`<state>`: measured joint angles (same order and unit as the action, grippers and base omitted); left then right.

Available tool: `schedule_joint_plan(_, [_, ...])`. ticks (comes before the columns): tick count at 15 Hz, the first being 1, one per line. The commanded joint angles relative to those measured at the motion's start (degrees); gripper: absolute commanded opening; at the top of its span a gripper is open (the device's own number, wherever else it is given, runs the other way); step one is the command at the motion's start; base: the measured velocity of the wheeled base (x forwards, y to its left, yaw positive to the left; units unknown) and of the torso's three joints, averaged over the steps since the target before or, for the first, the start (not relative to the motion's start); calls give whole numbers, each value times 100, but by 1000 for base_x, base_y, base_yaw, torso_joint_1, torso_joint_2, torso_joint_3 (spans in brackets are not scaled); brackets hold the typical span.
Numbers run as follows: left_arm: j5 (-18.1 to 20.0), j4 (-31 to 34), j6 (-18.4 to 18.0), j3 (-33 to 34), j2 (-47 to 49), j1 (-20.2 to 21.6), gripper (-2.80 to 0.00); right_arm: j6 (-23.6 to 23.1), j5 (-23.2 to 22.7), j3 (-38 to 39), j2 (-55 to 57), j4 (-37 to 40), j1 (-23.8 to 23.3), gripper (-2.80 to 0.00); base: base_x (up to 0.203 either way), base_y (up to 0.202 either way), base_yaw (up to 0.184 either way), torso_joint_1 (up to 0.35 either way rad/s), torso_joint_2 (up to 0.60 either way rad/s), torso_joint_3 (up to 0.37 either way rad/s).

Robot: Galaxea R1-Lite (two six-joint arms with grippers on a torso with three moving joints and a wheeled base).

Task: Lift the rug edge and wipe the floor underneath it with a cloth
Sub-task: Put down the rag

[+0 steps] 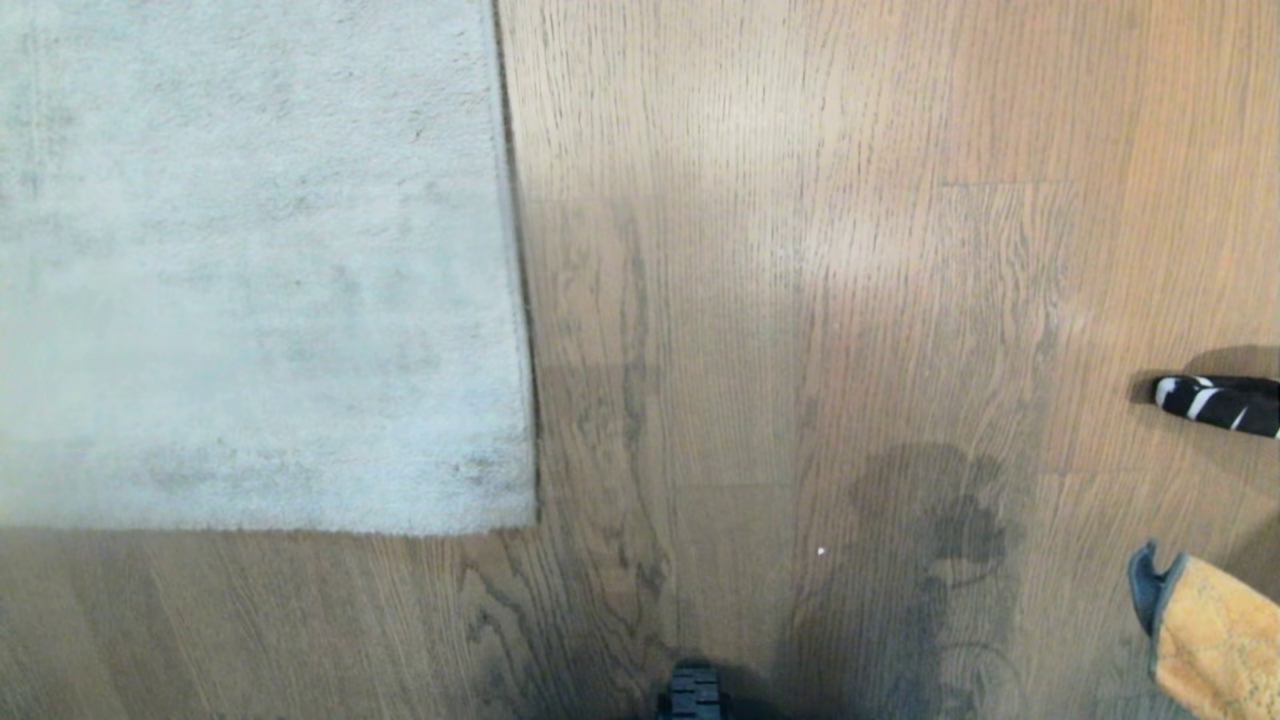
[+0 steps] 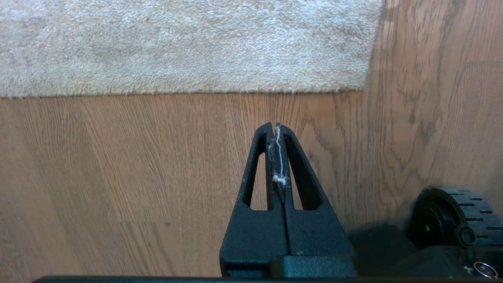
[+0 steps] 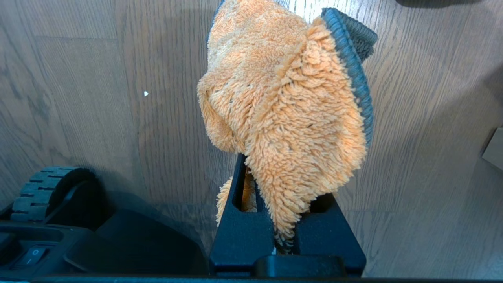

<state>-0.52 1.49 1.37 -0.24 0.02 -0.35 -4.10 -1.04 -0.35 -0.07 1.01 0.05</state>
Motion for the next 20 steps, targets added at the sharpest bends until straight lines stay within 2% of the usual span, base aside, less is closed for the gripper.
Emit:
schedule_joint_plan(1, [0,1,4,-2,-2,0,-280,-30,-13,-118,13,67,4,-280,0,0,0,0,0,0])
schedule_joint_plan(5, [0,1,4,-2,-2,0,-280,-47,-22,-778,82,950,1,-280,0,0,0,0,0,0])
schedule_joint_plan(9, [0,1,13,-2,-2,0,-280,-120,-27,-1142,1046,796,31,-280,0,0,0,0,0,0])
schedule_joint_plan(11, [0,1,4,-2,-2,0,-280,-141,-28,-1320,1700,559,214,-280,0,0,0,0,0,0])
schedule_joint_plan(15, [0,1,4,-2,-2,0,-280,-135,-28,-1381,3518,-711,668,-280,0,0,0,0,0,0])
schedule_joint_plan(18, [0,1,4,-2,-2,0,-280,-21,-22,-1412,5253,-2069,750,-280,0,0,0,0,0,0])
schedule_joint_plan(20, [0,1,4,-2,-2,0,-280,41,-14,-1487,6356,-3091,647,-280,0,0,0,0,0,0])
